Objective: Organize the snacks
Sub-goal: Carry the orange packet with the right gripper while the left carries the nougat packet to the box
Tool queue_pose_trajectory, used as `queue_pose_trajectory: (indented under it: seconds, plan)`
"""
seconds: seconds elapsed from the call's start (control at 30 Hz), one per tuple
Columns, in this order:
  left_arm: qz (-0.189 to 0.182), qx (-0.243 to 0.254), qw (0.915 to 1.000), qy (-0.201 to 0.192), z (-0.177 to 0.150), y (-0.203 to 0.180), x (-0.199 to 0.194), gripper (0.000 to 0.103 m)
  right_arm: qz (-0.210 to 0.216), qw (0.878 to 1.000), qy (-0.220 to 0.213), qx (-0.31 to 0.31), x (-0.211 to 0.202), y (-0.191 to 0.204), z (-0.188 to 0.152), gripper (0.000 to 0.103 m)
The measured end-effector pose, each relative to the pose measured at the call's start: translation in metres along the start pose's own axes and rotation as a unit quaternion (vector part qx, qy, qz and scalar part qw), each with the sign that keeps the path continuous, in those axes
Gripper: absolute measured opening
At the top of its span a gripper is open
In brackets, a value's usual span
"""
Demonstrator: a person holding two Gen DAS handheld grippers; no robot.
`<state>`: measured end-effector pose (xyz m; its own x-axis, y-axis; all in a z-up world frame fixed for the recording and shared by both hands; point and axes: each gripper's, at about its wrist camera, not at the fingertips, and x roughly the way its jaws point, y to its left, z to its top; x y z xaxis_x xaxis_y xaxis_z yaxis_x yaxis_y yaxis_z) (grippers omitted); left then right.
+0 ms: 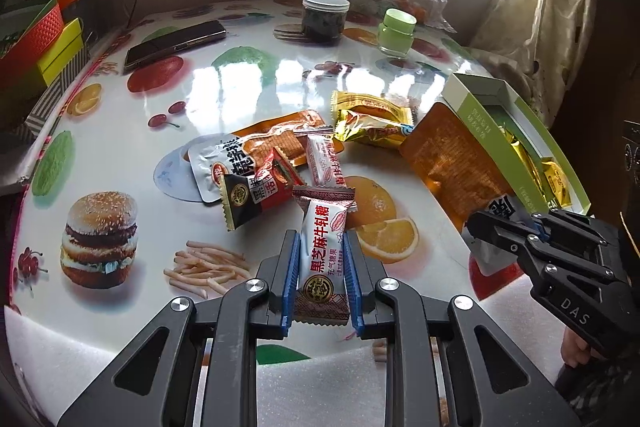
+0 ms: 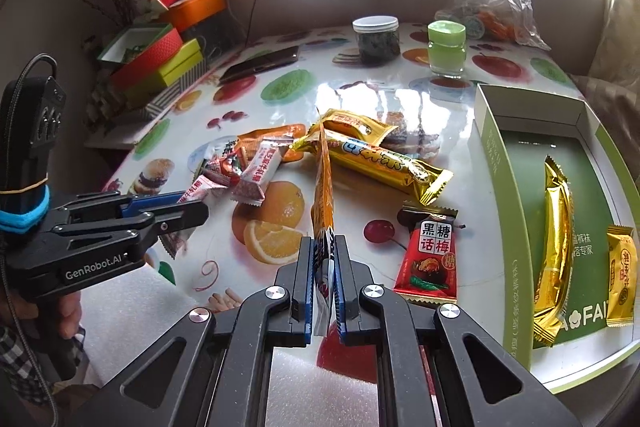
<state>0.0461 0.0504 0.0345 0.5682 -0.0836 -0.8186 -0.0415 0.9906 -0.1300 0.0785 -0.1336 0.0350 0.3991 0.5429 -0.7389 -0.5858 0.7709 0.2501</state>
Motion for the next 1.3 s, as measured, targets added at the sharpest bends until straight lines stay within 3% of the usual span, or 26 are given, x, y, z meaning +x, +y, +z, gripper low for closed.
queue_pose_trajectory:
  seconds: [0.87, 1.3]
  plan:
    - [-0.051, 0.055, 0.9966, -0.034, 0.028, -0.060, -0.019, 0.022, -0.041, 0.997, -0.051, 0.043, -0.048, -0.029, 0.003, 0.009]
    - [-0.086, 0.079, 0.9921, -0.046, 0.055, -0.097, -0.016, 0.023, -0.077, 0.991, -0.082, 0.077, -0.079, -0.063, 0.004, 0.009]
